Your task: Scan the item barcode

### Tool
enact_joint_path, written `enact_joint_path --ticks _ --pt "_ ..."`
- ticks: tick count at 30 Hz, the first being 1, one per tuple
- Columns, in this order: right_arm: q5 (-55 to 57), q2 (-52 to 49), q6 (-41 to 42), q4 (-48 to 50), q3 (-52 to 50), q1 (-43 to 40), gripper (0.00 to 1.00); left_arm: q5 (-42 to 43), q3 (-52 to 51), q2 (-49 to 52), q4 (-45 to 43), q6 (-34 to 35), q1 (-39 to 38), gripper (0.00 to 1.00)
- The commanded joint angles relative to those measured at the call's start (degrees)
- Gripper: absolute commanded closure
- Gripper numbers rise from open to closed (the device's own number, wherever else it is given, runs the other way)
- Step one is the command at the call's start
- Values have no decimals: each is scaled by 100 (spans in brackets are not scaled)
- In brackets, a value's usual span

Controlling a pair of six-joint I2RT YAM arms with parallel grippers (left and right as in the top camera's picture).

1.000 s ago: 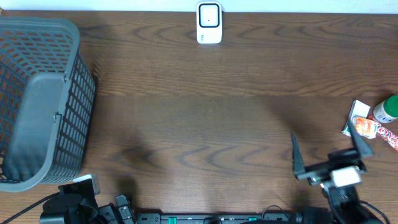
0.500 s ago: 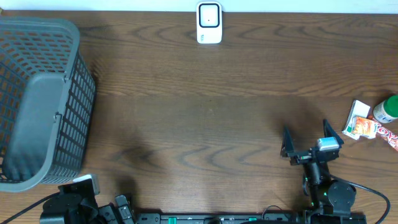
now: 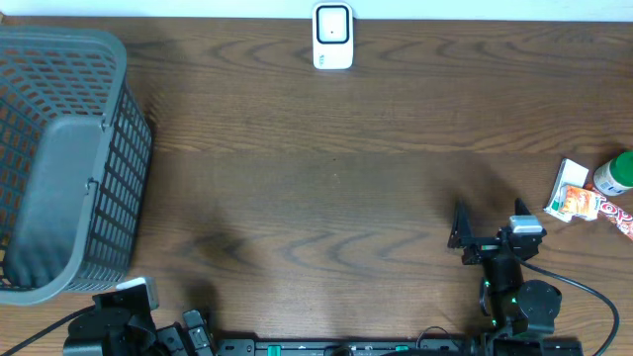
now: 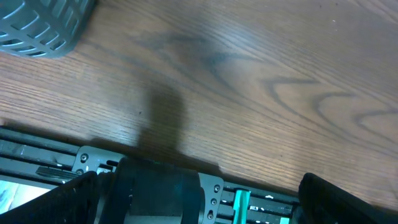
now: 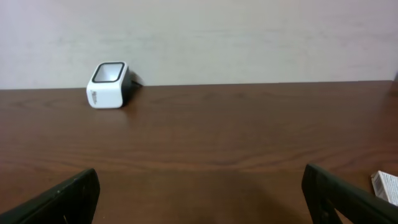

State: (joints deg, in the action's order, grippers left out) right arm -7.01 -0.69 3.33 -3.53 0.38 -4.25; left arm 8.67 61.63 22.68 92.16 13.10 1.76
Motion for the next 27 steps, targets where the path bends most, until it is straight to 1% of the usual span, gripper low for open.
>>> enact_joint_path --ticks 1,17,18,20,22,23,25,27 --pt "74 35 133 -33 -7 28 1 -11 31 -33 205 -35 -24 1" --pt "74 35 133 -33 -7 28 1 -13 31 -35 251 -35 -24 1" --pt "74 35 133 -33 -7 28 1 2 31 -35 133 -22 -24 1" --pt "74 35 133 -33 -7 28 1 273 31 -35 -516 214 -24 1" --pt "74 35 133 -33 -7 28 1 798 31 -35 -1967 284 -24 1" --pt "74 35 133 -33 -7 28 1 850 31 -35 -2262 286 -24 1" --pt "74 35 133 -33 -7 28 1 857 -9 -55 -3174 280 -22 1" --pt "74 35 133 -33 -7 28 1 651 -149 -125 -3834 195 -17 1"
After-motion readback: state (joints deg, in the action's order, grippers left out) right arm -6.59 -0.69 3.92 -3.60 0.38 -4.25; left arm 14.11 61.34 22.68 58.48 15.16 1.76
